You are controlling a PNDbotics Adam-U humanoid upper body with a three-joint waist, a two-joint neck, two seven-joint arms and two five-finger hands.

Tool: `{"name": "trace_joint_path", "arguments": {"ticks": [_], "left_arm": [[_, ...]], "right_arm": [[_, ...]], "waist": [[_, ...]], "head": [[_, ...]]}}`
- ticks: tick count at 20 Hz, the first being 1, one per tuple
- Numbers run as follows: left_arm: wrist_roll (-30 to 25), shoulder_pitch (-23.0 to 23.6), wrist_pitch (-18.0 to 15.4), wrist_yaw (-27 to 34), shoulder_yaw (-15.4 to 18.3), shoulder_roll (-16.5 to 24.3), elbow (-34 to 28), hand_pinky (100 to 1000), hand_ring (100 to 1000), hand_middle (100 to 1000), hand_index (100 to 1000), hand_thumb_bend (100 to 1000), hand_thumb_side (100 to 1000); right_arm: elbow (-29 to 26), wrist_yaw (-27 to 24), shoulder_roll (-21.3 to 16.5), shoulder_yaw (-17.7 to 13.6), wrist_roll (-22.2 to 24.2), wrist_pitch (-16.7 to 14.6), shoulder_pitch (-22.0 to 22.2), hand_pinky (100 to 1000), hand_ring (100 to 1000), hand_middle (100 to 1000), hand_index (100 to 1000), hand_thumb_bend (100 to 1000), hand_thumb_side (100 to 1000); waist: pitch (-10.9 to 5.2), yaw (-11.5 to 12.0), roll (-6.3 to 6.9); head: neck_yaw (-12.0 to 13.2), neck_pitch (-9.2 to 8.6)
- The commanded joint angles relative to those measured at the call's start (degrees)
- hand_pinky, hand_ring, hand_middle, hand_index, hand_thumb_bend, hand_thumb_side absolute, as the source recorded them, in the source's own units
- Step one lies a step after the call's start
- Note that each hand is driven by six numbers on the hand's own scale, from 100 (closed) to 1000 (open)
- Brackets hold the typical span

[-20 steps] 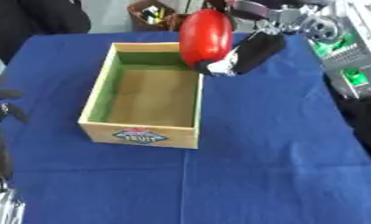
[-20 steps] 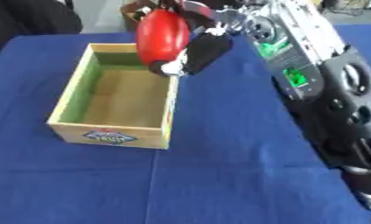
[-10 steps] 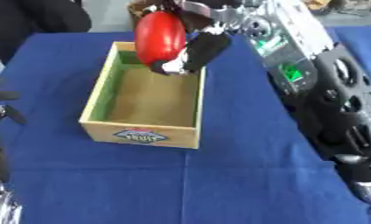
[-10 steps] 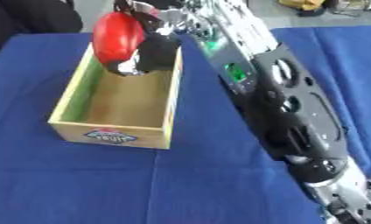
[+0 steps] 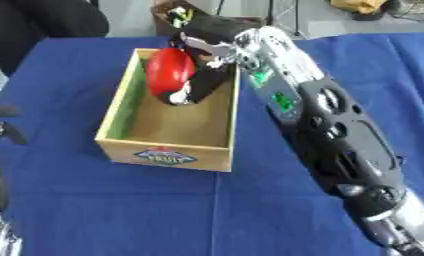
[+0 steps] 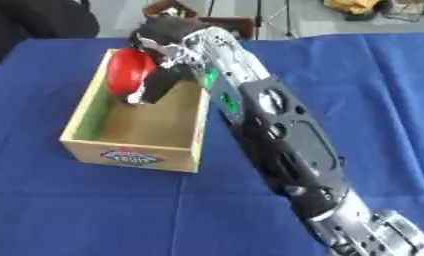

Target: Pick up objects on the table and place them in the box.

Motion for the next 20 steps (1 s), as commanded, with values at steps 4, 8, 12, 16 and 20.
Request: {"name": "trace_joint_path", "arguments": {"ticks": [4,8,12,16,20], "left_arm": [[-0.36,-0.69,-0.03,0.39,-0.18,0.24,-1.06,287,544,592,685,100,937],[-0.39,-0.71,-0.05,0.43,-0.17,0.23,-1.06,287,545,592,684,100,938],[-0.43,-0.72,-0.03,0.41,-0.16,0.18,-1.06,287,545,593,684,100,938],[-0.51,-0.74,0.01,0.39,-0.19,0.13,-1.06,287,545,593,684,100,939],[-0.52,-0.73,0.03,0.38,-0.19,0.11,-1.06,287,545,593,684,100,939]], "right_arm": [[3.54,4.84,2.06,-1.65,-2.74,-0.21,-1.77,712,639,322,484,100,571],[5.67,6.65,2.95,-1.81,-3.0,-1.02,-1.79,717,663,356,528,100,588],[6.26,5.36,3.53,-1.73,-0.8,-3.26,-1.76,745,727,471,709,100,683],[6.93,5.06,3.75,-1.51,2.48,-5.31,-1.85,789,788,592,831,270,711],[6.74,6.74,4.18,-2.09,5.69,-5.44,-2.03,838,843,716,908,436,714]], "waist": [[-0.93,0.4,0.02],[-0.86,0.55,-0.06],[-0.73,0.52,-0.13],[-0.61,0.44,-0.21],[-0.61,0.48,-0.28]], "head": [[-0.17,-0.85],[-0.29,-0.93],[-0.29,-0.87],[-0.31,-0.89],[-0.37,-0.9]]}}
